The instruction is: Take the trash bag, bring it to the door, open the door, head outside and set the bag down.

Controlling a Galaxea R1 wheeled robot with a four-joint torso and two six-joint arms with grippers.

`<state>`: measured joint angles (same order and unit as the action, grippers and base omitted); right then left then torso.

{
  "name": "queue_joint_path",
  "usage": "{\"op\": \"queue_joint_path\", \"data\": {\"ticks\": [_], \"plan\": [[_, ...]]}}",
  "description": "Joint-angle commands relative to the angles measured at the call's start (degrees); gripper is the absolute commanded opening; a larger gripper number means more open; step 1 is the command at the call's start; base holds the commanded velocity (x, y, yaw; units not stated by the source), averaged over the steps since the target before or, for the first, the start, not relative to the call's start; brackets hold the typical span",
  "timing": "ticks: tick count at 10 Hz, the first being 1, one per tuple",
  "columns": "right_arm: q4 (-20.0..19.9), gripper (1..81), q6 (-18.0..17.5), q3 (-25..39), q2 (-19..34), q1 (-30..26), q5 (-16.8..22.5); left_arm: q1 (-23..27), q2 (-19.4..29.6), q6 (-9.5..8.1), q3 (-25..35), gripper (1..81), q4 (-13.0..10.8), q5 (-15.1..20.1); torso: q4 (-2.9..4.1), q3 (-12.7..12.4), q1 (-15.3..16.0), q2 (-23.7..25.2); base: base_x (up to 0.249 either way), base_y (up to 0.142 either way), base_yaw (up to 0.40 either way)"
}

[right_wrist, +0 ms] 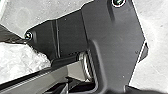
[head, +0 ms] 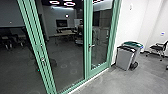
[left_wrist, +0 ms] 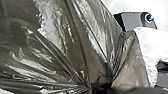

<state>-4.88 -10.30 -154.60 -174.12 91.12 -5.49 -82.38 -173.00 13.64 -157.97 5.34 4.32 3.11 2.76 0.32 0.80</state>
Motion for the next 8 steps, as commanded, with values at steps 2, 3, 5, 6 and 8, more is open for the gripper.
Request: {"op": "queue_joint_path", "data": {"ticks": [2, 3, 5, 6, 8], "plan": [[0.66, 81.1, 0.19, 0.19, -0.55, -1.95, 3.29, 3.15, 0.28, 0.42, -0.06, 1.0, -0.07, 3.33, 0.00, 0.00, 0.00, 0.00, 0.182, -0.068, 0.000], [0.57, 81.1, 0.19, 0.19, -0.47, -2.03, 3.29, 3.06, 0.37, 0.42, -0.06, 1.0, -0.07, 3.24, 0.00, 0.00, 0.00, 0.00, 0.183, -0.068, 0.000], [0.57, 81.1, 0.19, 0.19, -0.47, -1.95, 3.29, 3.06, 0.28, 0.42, -0.06, 1.0, -0.07, 3.24, 0.00, 0.00, 0.00, 0.00, 0.183, -0.068, 0.000], [0.57, 81.1, 0.19, 0.19, -0.55, -1.95, 3.29, 3.06, 0.37, 0.42, -0.07, 1.0, -0.07, 3.33, 0.00, 0.00, 0.00, 0.00, 0.182, -0.068, 0.000], [0.57, 81.1, 0.19, 0.19, -0.55, -2.04, 3.29, 3.06, 0.37, 0.42, -0.07, 1.0, -0.07, 3.24, 0.00, 0.00, 0.00, 0.00, 0.183, -0.068, 0.000]]}}
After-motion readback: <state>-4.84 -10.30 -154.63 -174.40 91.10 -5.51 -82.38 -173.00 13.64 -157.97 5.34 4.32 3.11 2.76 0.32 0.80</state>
